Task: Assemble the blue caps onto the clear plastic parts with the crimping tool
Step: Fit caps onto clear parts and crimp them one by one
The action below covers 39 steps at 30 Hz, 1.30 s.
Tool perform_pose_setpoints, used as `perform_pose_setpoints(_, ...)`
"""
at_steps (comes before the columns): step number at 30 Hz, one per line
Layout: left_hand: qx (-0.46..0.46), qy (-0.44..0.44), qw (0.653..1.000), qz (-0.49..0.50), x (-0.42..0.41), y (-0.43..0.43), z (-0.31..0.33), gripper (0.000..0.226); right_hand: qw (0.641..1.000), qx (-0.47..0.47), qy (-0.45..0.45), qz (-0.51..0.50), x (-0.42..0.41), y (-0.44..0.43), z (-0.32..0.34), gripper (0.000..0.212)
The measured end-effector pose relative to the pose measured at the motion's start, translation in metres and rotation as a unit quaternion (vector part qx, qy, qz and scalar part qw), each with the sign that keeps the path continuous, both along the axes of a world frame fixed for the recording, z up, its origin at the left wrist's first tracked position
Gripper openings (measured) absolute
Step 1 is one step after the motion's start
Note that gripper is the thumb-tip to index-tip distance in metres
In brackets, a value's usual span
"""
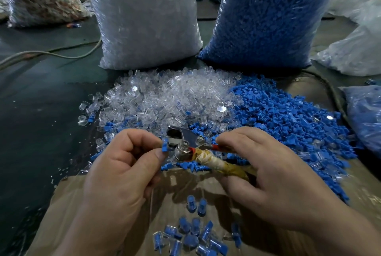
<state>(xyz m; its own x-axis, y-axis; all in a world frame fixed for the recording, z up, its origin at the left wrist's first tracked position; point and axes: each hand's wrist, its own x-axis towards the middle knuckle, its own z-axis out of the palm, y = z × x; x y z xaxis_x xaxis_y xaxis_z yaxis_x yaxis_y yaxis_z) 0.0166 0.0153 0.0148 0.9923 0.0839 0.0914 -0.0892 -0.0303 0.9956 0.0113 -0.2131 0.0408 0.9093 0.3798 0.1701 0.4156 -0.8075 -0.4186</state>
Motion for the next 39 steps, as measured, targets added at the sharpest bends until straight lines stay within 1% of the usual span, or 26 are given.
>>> perform_pose_setpoints(4,0.027,-0.015,1.0,0.001,0.0,0.001,0.001,0.028,1.0,-0.007,0.005,0.009,0.001,0.0,0.0,0.056)
perform_pose_setpoints(7,0.033,-0.019,0.999,-0.003,0.0,0.002,0.001,0.03,1.0,-0.017,0.008,0.013,0.003,0.001,-0.001,0.058)
perform_pose_setpoints(11,0.047,-0.02,0.999,-0.012,0.0,0.003,0.0,0.028,0.999,-0.046,0.0,0.01,0.004,0.006,0.001,0.052)
perform_pose_setpoints(14,0.022,-0.008,1.0,-0.011,0.0,0.004,-0.004,0.021,0.998,-0.058,-0.008,0.001,0.005,0.009,0.004,0.051)
perform_pose_setpoints(16,0.013,-0.003,1.0,-0.009,0.0,0.004,-0.003,0.024,0.999,-0.053,0.0,-0.001,0.004,0.01,0.006,0.049)
perform_pose_setpoints(18,0.025,0.001,1.0,-0.008,-0.002,0.002,-0.003,0.025,0.999,-0.049,0.008,-0.004,0.002,0.01,0.006,0.047)
perform_pose_setpoints(19,0.03,0.002,1.0,-0.002,-0.003,0.002,-0.002,0.02,0.999,-0.048,0.009,-0.009,0.001,0.009,0.005,0.047)
perform_pose_setpoints(20,0.034,0.004,0.999,0.008,-0.002,0.002,-0.001,0.009,0.999,-0.046,0.008,-0.019,0.001,0.007,0.004,0.047)
perform_pose_setpoints(21,0.045,0.001,0.999,0.024,0.0,0.004,-0.003,0.007,0.998,-0.046,0.005,-0.035,0.001,0.006,0.002,0.049)
perform_pose_setpoints(23,0.083,0.006,0.996,0.04,0.001,0.006,-0.006,0.02,0.994,-0.07,-0.017,-0.077,0.003,0.003,-0.002,0.055)
perform_pose_setpoints(25,0.102,0.049,0.994,0.01,-0.001,0.003,-0.006,0.025,0.985,-0.119,-0.039,-0.117,0.008,0.003,-0.005,0.062)
perform_pose_setpoints(27,0.103,0.095,0.989,-0.04,-0.007,-0.006,-0.007,0.028,0.978,-0.157,-0.032,-0.132,0.014,0.006,-0.006,0.064)
perform_pose_setpoints(29,0.149,0.079,0.984,-0.055,-0.011,-0.014,-0.01,0.028,0.976,-0.172,-0.006,-0.133,0.02,0.008,-0.005,0.065)
perform_pose_setpoints(31,0.169,0.055,0.983,-0.038,-0.011,-0.017,-0.013,0.024,0.974,-0.179,0.014,-0.135,0.022,0.008,-0.004,0.065)
perform_pose_setpoints(32,0.175,0.046,0.983,-0.025,-0.011,-0.016,-0.014,0.019,0.975,-0.179,0.01,-0.134,0.022,0.008,-0.004,0.064)
perform_pose_setpoints(34,0.194,0.036,0.98,-0.008,-0.01,-0.015,-0.015,0.014,0.979,-0.158,-0.029,-0.129,0.017,0.011,-0.003,0.061)
perform_pose_setpoints(36,0.183,0.04,0.982,-0.007,-0.011,-0.015,-0.016,0.011,0.986,-0.105,-0.08,-0.103,0.007,0.022,-0.001,0.052)
perform_pose_setpoints(38,0.178,0.04,0.983,-0.009,-0.013,-0.017,-0.014,0.01,0.99,-0.077,-0.112,-0.037,0.0,0.034,-0.002,0.036)
perform_pose_setpoints(39,0.191,0.018,0.981,-0.004,-0.014,-0.017,-0.014,0.011,0.991,-0.07,-0.114,-0.005,-0.002,0.038,-0.005,0.029)
